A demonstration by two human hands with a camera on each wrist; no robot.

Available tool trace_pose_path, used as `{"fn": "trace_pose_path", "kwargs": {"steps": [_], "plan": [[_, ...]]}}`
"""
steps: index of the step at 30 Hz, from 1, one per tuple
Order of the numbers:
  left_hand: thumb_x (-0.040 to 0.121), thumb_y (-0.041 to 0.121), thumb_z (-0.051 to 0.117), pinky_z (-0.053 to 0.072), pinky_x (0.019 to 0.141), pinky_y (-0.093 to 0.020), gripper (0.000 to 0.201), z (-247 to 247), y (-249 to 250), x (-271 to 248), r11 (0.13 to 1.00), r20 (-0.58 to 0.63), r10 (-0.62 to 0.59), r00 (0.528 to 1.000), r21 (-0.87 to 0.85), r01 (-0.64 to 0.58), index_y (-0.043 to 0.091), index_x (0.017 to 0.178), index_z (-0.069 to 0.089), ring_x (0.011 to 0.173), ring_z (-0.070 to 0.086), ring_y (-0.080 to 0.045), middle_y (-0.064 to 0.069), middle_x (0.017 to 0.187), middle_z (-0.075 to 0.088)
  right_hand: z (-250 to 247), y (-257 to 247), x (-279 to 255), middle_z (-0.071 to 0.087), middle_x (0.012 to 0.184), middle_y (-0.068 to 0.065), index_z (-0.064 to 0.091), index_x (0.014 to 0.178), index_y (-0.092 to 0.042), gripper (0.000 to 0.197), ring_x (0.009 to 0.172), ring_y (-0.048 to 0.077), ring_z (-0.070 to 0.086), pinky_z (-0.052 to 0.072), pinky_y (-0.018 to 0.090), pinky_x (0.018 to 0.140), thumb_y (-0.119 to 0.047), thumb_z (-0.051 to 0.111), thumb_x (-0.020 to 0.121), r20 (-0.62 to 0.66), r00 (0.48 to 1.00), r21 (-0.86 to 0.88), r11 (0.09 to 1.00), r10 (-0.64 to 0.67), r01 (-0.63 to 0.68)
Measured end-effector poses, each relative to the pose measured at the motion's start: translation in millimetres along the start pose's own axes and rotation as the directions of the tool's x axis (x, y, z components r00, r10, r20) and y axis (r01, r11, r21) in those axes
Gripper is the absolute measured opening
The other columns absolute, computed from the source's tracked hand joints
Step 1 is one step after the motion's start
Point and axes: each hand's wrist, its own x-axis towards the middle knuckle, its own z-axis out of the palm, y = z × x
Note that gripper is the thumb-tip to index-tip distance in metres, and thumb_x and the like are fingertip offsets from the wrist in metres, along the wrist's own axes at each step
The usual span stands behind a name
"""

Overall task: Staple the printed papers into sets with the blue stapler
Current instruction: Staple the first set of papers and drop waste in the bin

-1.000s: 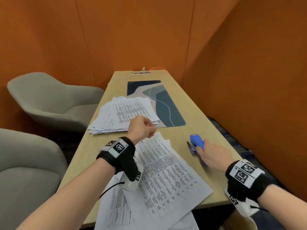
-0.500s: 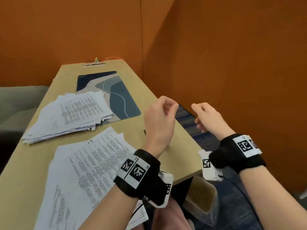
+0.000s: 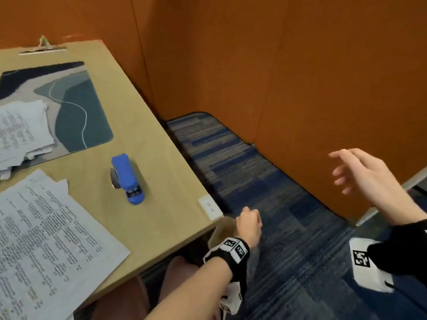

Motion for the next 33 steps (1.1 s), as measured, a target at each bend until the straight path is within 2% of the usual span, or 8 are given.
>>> {"fn": "trace_pose_path", "kwargs": {"steps": [3, 7, 10, 16, 21, 27, 30, 33], "plan": [[0.088, 0.003, 0.052, 0.046, 0.089, -0.035, 0.022, 7, -20, 32, 0.993, -0.015, -0.11, 0.994, 0.039, 0.111, 0.006, 0.099, 0.07, 0.105, 0.061, -0.029, -0.011, 0.107, 0.067, -6, 18, -16, 0.061, 0.085, 0.011, 0.063, 0.103, -0.024, 0.032, 0.075, 0.023, 0.058, 0.048, 0.032, 0.06, -0.042, 0.038, 0.097, 0.043, 0.999, 0.108, 0.994, -0.006, 0.001], [0.085, -0.001, 0.053, 0.048, 0.09, -0.029, 0.027, 11, -37, 63, 0.982, -0.035, -0.186, 0.982, -0.025, 0.185, 0.011, 0.095, 0.075, 0.103, 0.065, -0.026, -0.009, 0.104, 0.072, -11, 38, -34, 0.065, 0.075, 0.0, 0.07, 0.095, -0.034, 0.068, 0.068, 0.012, 0.063, 0.054, 0.022, 0.055, -0.088, 0.049, 0.059, 0.055, 0.997, 0.19, 0.981, -0.059, 0.047], [0.085, -0.006, 0.051, 0.047, 0.093, -0.026, 0.031, 11, -42, 76, 0.975, -0.021, -0.206, 0.978, -0.084, 0.204, 0.012, 0.09, 0.077, 0.102, 0.065, -0.022, -0.006, 0.101, 0.073, -14, 43, -37, 0.065, 0.076, 0.001, 0.071, 0.096, -0.035, 0.072, 0.068, 0.011, 0.063, 0.053, 0.018, 0.055, -0.091, 0.049, 0.056, 0.046, 0.996, 0.232, 0.971, -0.071, 0.059], [0.085, 0.007, 0.066, 0.047, 0.087, -0.031, 0.008, 9, -40, 84, 0.985, -0.046, -0.165, 0.985, -0.06, 0.163, 0.011, 0.08, 0.071, 0.106, 0.058, -0.029, -0.011, 0.121, 0.051, -13, 28, -39, 0.066, 0.078, 0.004, 0.071, 0.097, -0.033, 0.067, 0.067, 0.011, 0.063, 0.053, 0.018, 0.059, -0.086, 0.047, 0.065, 0.013, 0.994, 0.227, 0.968, -0.112, 0.106], [0.098, 0.031, 0.049, 0.044, 0.094, -0.041, 0.034, -6, -22, 71, 0.993, -0.05, -0.106, 0.993, 0.043, 0.108, 0.006, 0.113, 0.066, 0.114, 0.052, -0.033, -0.013, 0.127, 0.046, -6, 3, -46, 0.063, 0.077, 0.009, 0.069, 0.098, -0.022, 0.041, 0.067, 0.012, 0.061, 0.05, 0.019, 0.059, -0.048, 0.039, 0.088, 0.024, 0.991, 0.243, 0.962, -0.132, 0.122], [0.099, 0.031, 0.044, 0.044, 0.099, -0.042, 0.034, -38, 29, -15, 0.993, 0.073, 0.12, 0.99, 0.008, -0.121, 0.014, 0.125, 0.057, 0.114, 0.054, -0.031, -0.009, 0.123, 0.053, 3, -55, -46, 0.063, 0.082, 0.012, 0.066, 0.102, -0.022, 0.033, 0.07, 0.015, 0.061, 0.05, 0.025, 0.062, -0.036, 0.035, 0.097, 0.048, 0.962, 0.175, 0.951, -0.268, 0.256], [0.098, 0.03, 0.044, 0.045, 0.098, -0.039, 0.029, -80, 55, -81, 0.963, -0.078, 0.24, 0.968, -0.104, -0.247, 0.022, 0.123, 0.057, 0.111, 0.056, -0.019, 0.0, 0.119, 0.059, 12, -99, -47, 0.063, 0.086, 0.009, 0.064, 0.102, -0.027, 0.03, 0.072, 0.013, 0.061, 0.05, 0.025, 0.062, -0.033, 0.035, 0.1, 0.035, 0.93, 0.152, 0.922, -0.366, 0.357], [0.099, 0.03, 0.046, 0.047, 0.093, -0.022, 0.024, -147, 58, -149, 0.928, -0.345, 0.212, 0.914, -0.223, -0.299, 0.031, 0.119, 0.057, 0.101, 0.054, 0.0, 0.013, 0.114, 0.058, 33, -151, -53, 0.062, 0.088, 0.006, 0.062, 0.1, -0.031, 0.028, 0.071, 0.01, 0.06, 0.051, 0.029, 0.062, -0.034, 0.034, 0.101, 0.045, 0.896, 0.166, 0.888, -0.442, 0.43]]}}
